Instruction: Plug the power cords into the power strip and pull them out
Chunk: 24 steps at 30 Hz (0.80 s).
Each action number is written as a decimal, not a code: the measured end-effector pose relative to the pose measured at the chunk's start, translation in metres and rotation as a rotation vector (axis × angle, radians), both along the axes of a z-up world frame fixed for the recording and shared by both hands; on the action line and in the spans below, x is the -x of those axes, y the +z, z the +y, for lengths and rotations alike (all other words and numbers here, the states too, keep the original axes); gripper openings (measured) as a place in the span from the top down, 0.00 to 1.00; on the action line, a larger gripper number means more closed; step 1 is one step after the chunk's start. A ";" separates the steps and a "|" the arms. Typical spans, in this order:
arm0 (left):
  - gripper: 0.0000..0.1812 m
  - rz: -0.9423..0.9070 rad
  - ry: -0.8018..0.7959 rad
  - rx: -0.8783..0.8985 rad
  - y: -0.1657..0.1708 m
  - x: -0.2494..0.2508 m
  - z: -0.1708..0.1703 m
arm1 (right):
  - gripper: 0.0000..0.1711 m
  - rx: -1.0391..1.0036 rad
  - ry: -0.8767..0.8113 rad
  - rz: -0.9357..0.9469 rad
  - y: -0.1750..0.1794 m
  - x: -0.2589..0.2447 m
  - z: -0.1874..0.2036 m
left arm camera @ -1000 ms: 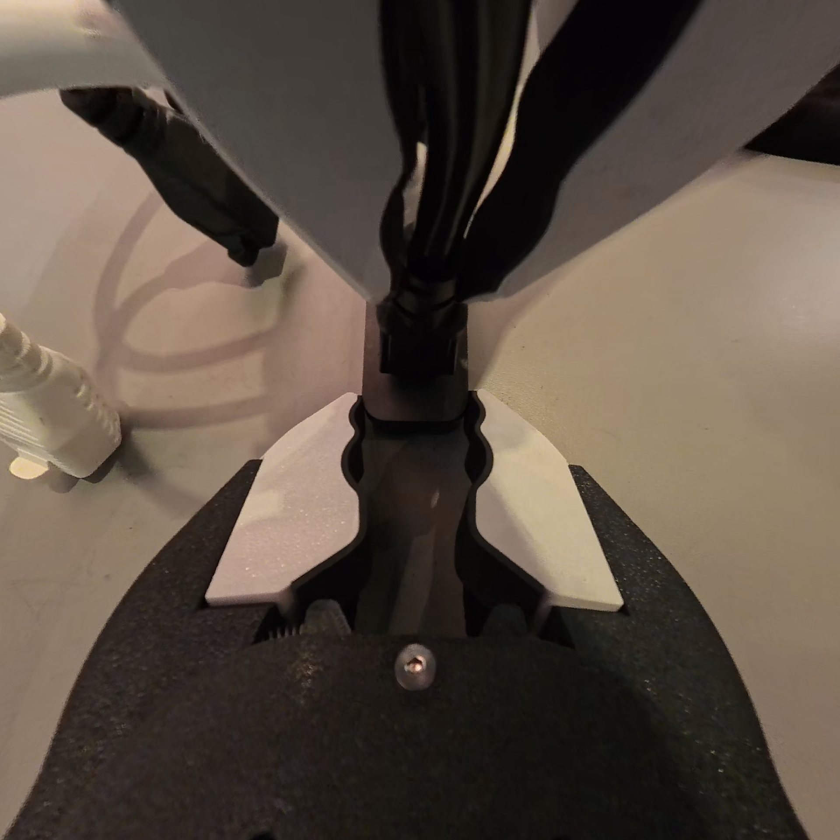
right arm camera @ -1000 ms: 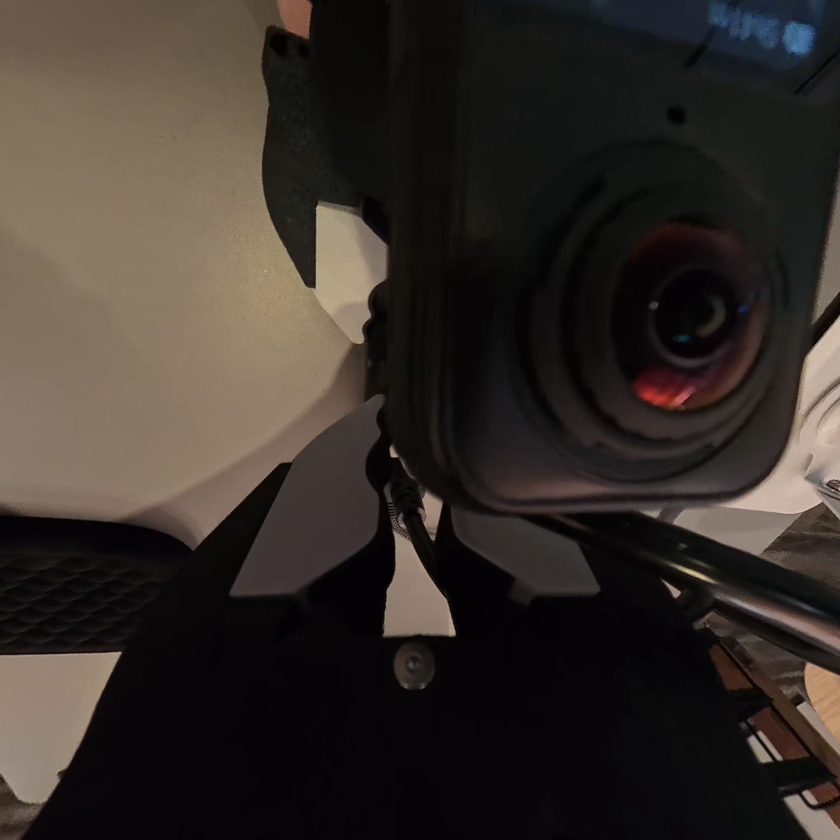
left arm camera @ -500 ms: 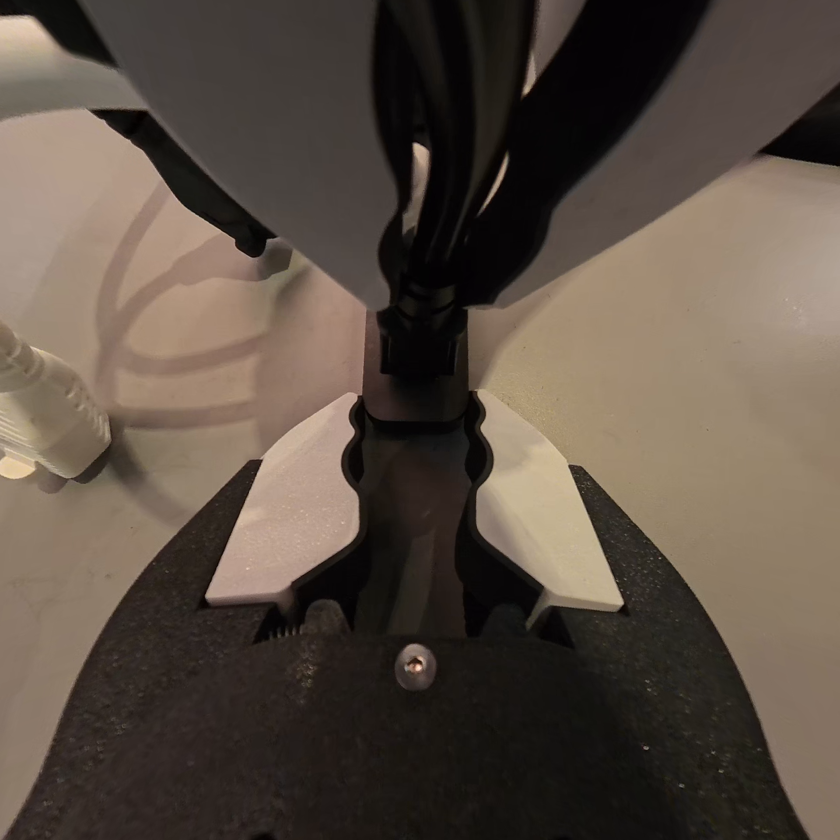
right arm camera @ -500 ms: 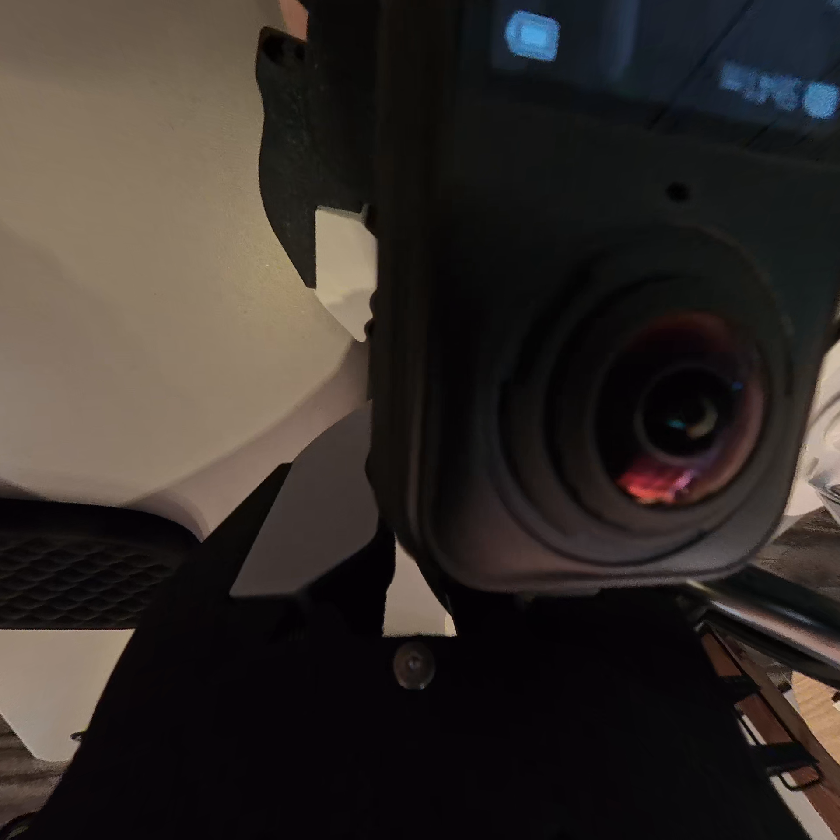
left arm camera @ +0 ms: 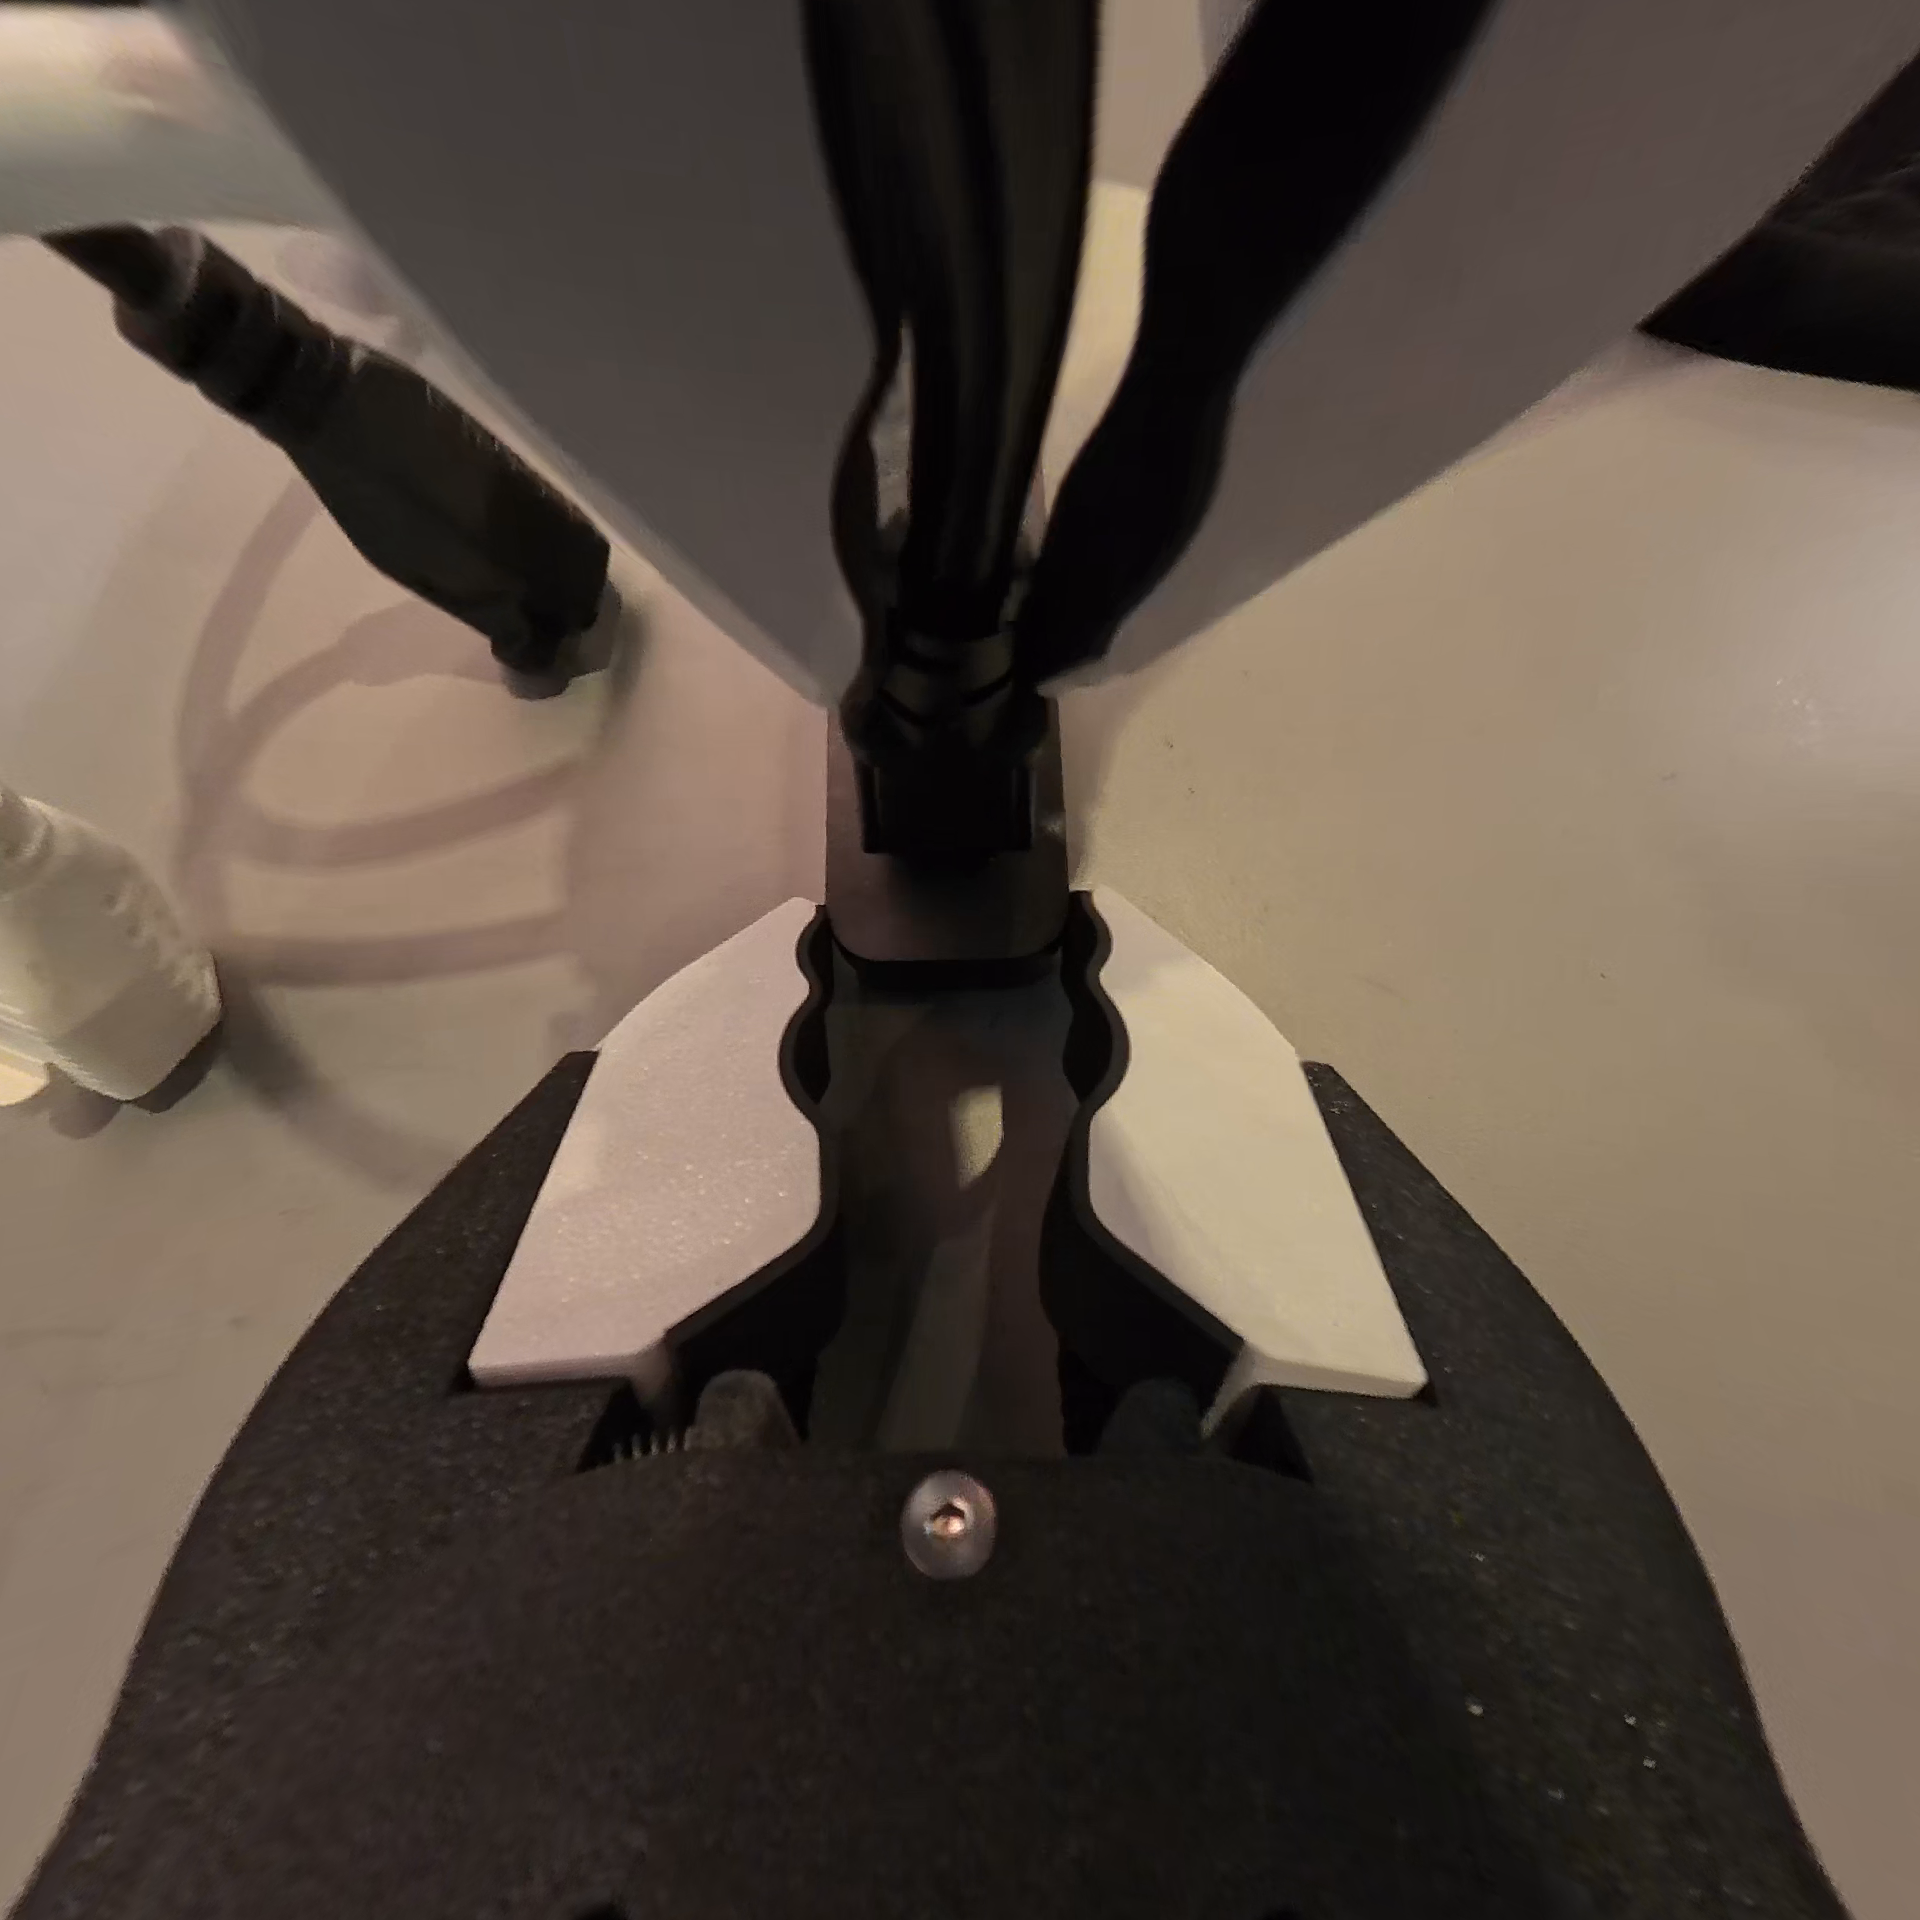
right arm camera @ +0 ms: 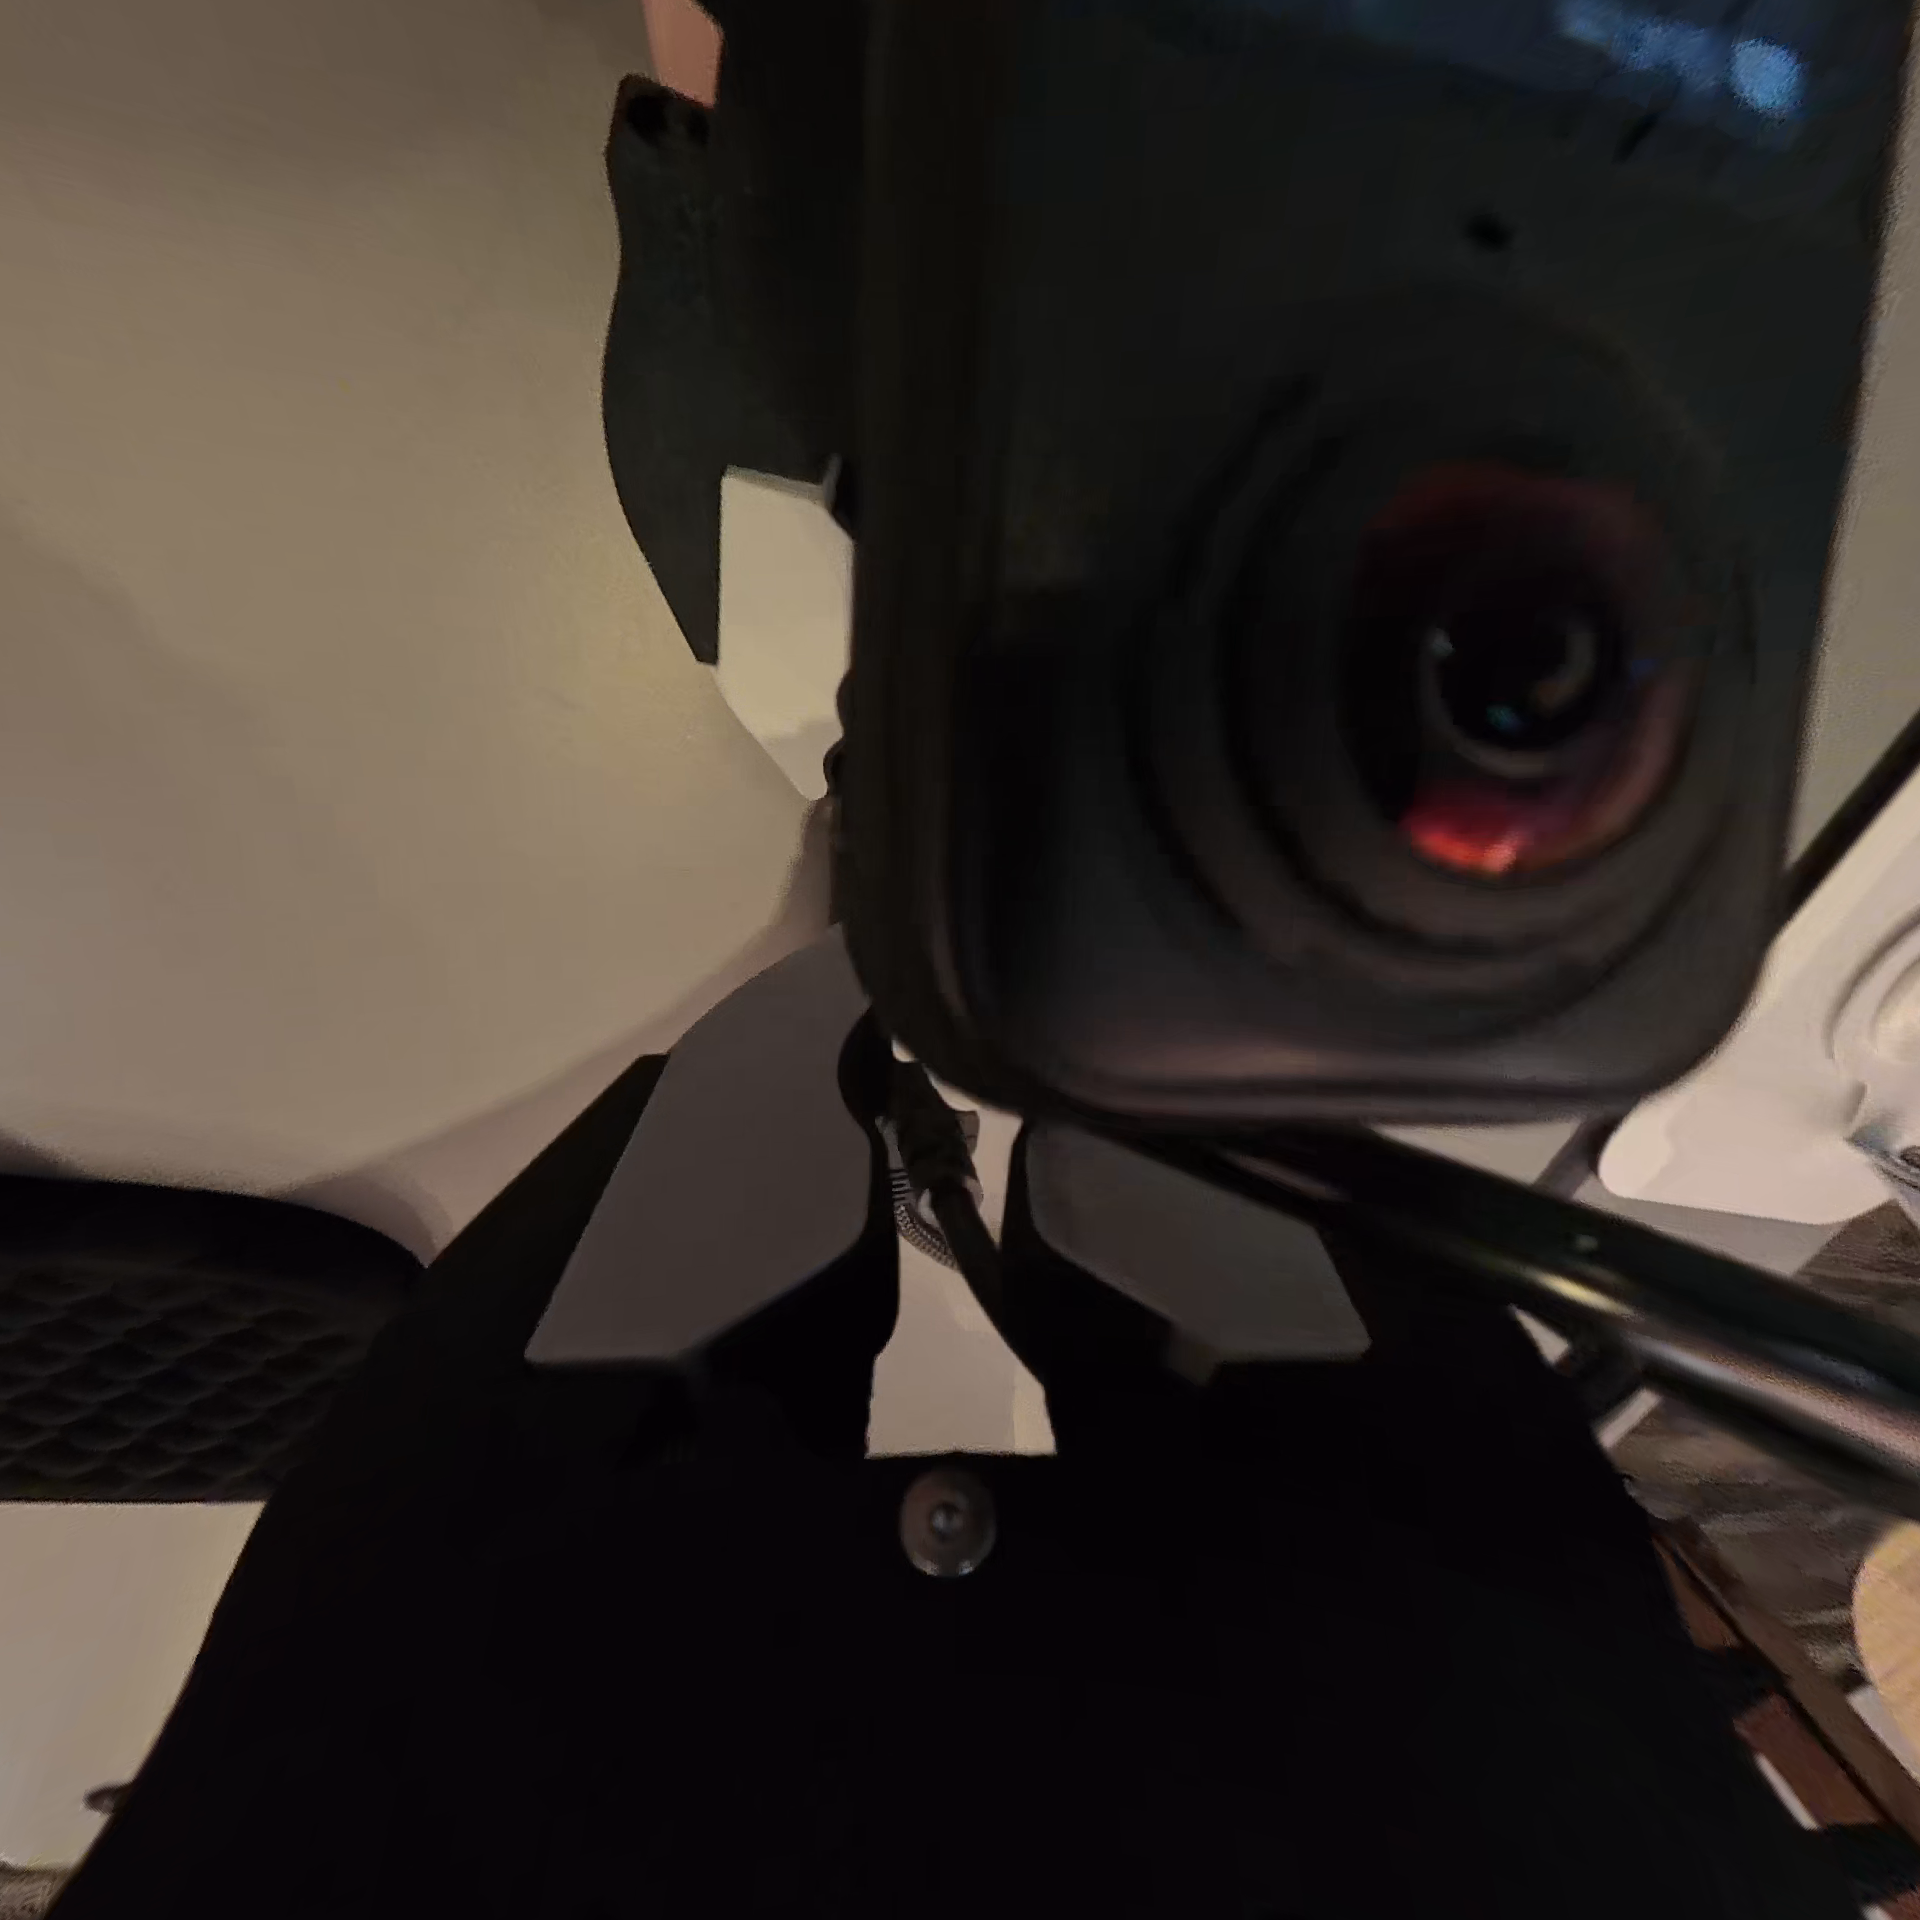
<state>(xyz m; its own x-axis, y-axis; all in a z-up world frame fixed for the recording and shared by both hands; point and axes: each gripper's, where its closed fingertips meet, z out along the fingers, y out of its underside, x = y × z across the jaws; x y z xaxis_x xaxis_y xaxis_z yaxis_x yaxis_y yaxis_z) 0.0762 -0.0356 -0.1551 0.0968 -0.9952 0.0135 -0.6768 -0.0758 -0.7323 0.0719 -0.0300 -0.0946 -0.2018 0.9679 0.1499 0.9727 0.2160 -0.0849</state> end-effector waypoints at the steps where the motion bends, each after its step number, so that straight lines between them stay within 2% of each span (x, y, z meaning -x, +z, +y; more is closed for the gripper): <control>1: 0.76 0.000 -0.001 0.002 0.000 0.001 0.000 | 0.90 0.001 -0.022 0.013 0.001 0.000 0.000; 11: 0.76 0.008 0.012 -0.014 -0.001 0.001 0.002 | 0.84 -0.012 -0.152 0.171 0.016 0.005 0.000; 17: 0.76 0.012 0.022 -0.017 -0.001 0.000 0.001 | 0.72 -0.081 -0.163 0.244 0.025 -0.001 -0.008; 19: 0.77 0.009 0.021 -0.013 -0.001 0.001 0.000 | 0.75 -0.122 -0.153 0.274 0.035 -0.006 -0.006; 24: 0.77 0.012 0.037 -0.011 -0.001 0.001 0.000 | 0.75 -0.145 -0.263 0.274 0.065 -0.029 0.001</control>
<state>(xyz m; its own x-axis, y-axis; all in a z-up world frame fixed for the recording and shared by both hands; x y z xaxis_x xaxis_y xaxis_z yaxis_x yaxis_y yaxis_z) 0.0754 -0.0353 -0.1561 0.1334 -0.9911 0.0013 -0.6822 -0.0928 -0.7253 0.1007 -0.0290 -0.0295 0.1160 0.9461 0.3025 0.9420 -0.0083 -0.3354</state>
